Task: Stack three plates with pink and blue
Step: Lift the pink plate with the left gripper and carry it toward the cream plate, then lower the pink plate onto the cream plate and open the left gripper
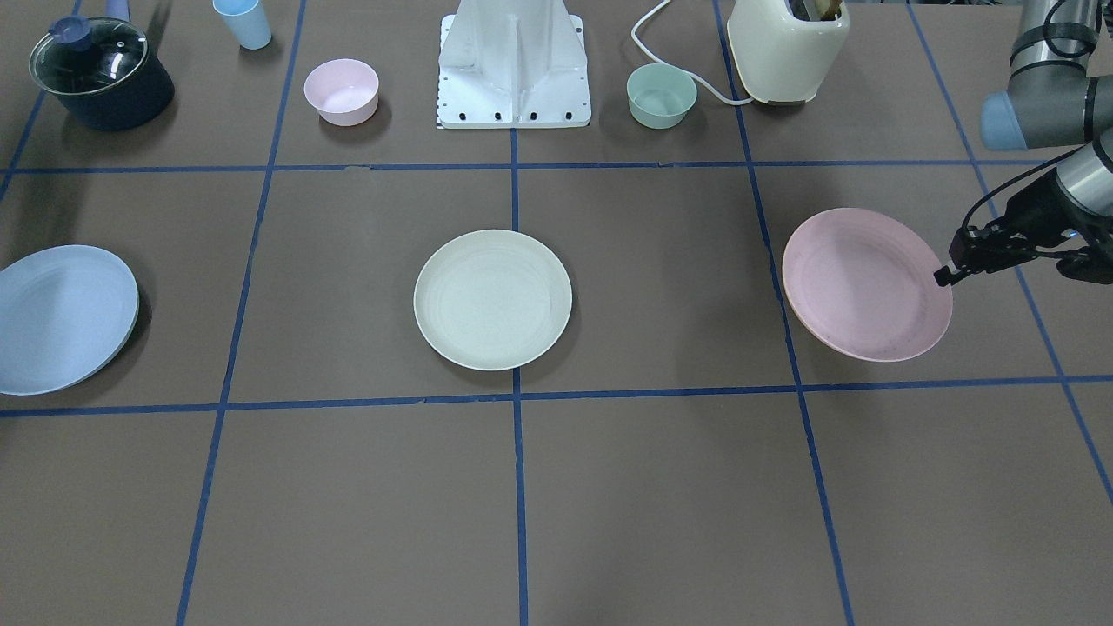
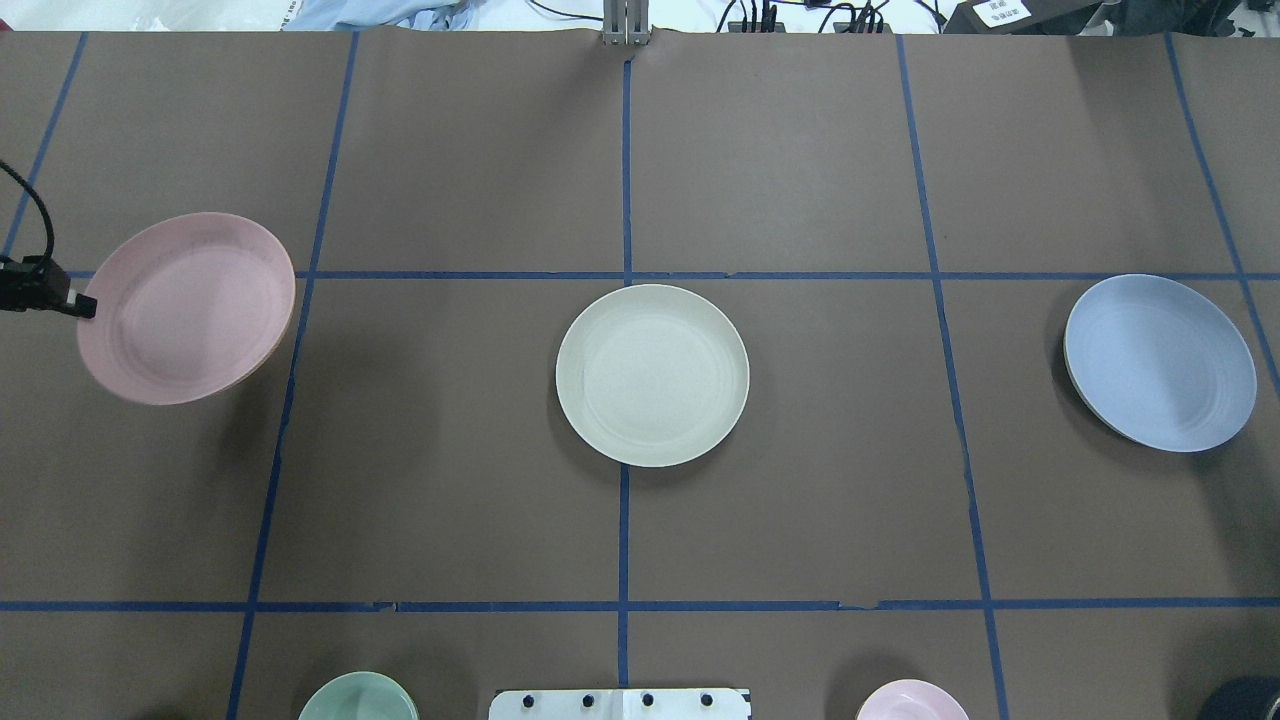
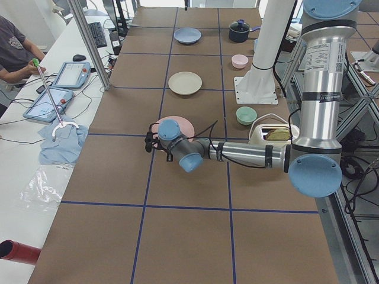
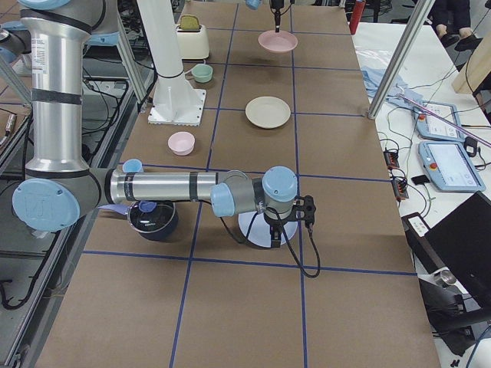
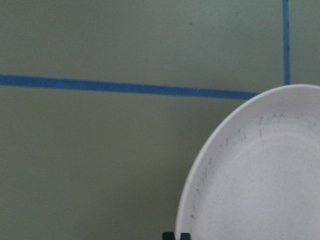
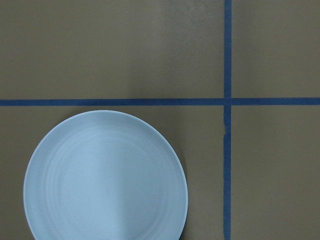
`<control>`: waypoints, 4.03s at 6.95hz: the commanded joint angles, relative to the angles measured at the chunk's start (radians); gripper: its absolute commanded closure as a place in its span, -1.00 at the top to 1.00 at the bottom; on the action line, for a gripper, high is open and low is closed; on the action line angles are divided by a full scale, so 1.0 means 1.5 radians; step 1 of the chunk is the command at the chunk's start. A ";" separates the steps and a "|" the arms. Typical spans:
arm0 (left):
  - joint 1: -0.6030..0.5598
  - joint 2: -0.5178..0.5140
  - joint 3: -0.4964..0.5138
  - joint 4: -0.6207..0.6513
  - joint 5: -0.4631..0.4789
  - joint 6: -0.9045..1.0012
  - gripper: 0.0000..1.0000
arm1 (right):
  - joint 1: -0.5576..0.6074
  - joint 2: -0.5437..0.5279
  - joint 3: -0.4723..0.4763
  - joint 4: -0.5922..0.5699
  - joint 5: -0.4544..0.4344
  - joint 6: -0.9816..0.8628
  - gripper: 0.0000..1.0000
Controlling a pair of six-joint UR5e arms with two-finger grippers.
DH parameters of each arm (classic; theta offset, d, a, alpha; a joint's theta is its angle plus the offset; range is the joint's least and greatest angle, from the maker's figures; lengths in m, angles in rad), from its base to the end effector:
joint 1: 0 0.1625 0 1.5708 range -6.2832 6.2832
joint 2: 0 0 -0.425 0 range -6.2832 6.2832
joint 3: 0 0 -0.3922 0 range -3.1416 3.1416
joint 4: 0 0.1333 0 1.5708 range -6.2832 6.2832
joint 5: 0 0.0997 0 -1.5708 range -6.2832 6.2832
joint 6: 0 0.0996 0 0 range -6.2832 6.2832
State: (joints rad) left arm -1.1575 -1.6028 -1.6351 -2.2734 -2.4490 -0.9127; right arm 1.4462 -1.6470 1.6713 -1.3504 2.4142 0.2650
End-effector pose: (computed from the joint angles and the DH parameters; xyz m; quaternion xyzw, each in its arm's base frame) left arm 0.1566 -0.4981 0.5225 0.0364 0.5253 -0.0458 0.8489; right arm -0.0003 -0.4762 0.6168 0.0306 -0.4201 0.0137 0.9068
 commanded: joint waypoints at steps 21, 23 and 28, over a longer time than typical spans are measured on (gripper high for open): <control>0.397 -0.372 0.045 0.087 0.322 -0.512 -1.00 | -0.080 0.029 -0.129 0.272 0.094 0.178 -1.00; 0.407 -0.363 0.046 0.087 0.331 -0.505 -1.00 | -0.078 0.036 -0.129 0.272 0.096 0.190 -1.00; 0.432 -0.359 0.037 0.088 0.346 -0.503 1.00 | -0.078 0.041 -0.128 0.272 0.095 0.196 -1.00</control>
State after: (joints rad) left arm -0.5200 -2.1413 -1.5746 -2.1426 -1.9460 -1.6690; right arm 1.3284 -1.5878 1.4771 -0.9429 2.5573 0.5568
